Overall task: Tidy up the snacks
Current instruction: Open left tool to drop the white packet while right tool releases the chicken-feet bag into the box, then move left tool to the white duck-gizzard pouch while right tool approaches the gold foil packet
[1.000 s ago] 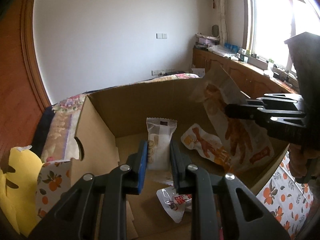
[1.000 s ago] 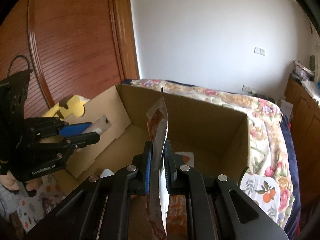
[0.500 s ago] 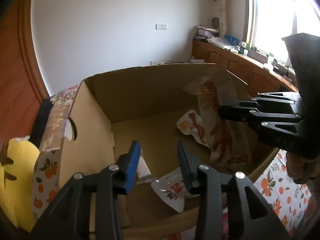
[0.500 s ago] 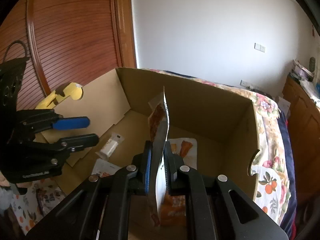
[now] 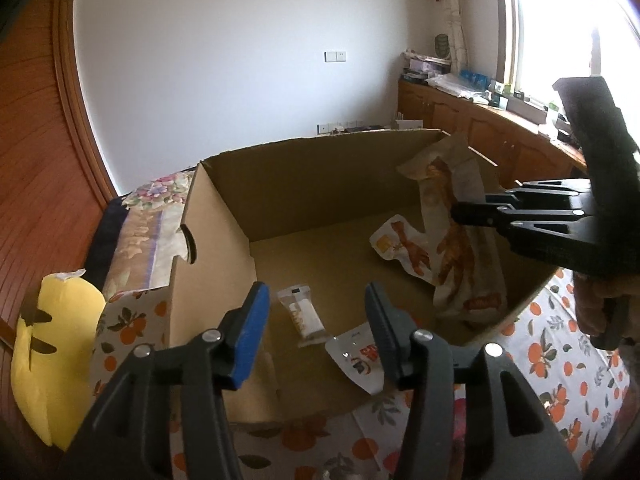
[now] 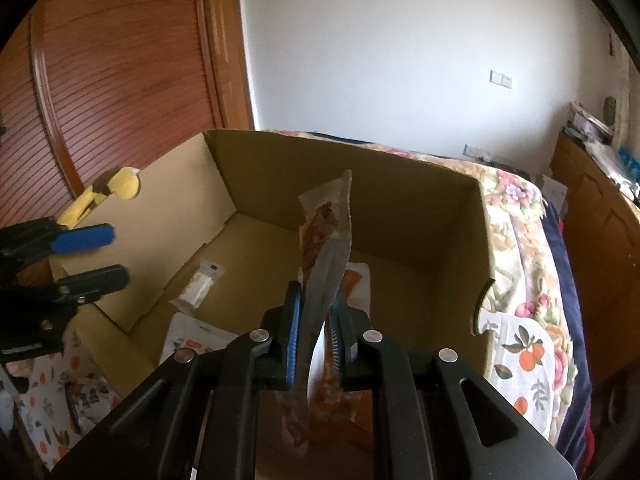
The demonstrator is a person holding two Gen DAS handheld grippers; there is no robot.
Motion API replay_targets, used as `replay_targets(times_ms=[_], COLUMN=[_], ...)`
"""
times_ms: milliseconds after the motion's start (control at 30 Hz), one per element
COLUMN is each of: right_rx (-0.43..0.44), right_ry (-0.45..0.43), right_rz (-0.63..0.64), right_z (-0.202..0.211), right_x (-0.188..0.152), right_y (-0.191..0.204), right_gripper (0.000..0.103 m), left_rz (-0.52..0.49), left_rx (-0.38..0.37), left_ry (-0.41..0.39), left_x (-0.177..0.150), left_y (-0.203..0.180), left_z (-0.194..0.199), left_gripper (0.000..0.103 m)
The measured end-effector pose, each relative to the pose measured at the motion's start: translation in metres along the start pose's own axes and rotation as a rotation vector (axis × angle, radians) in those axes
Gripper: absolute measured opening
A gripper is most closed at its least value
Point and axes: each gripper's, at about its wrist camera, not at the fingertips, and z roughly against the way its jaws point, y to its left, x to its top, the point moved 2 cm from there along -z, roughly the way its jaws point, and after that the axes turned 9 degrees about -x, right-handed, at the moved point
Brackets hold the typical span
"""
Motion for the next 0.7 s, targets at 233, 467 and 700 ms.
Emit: replay_targets(times_ms=[233,467,700], right_rx=[-0.015,-0.027,-0.004], right_ry=[0.026,0.027,-0.013], right_rz=[-0.012,-0.013,-0.045], right_z=[-0.002,0.006,0.048], right_x=[-0.003,-0.005,-0.009], right_y=[-0.006,-0.007,-0.007], right_gripper=[0.016,0.029,0.033], left_rz=[-0.034,-0.029,-0.029], left_rx=[0.035,0.008,-0.034], left_ry=[-0.007,-0.033,-0.027], left_x=[-0.006,-0.015,-0.037], left_y=[-0.007,-0.009,-0.017], left_z=[0.017,0.044,0.061], left_gripper=[0.052,0.052,0.052])
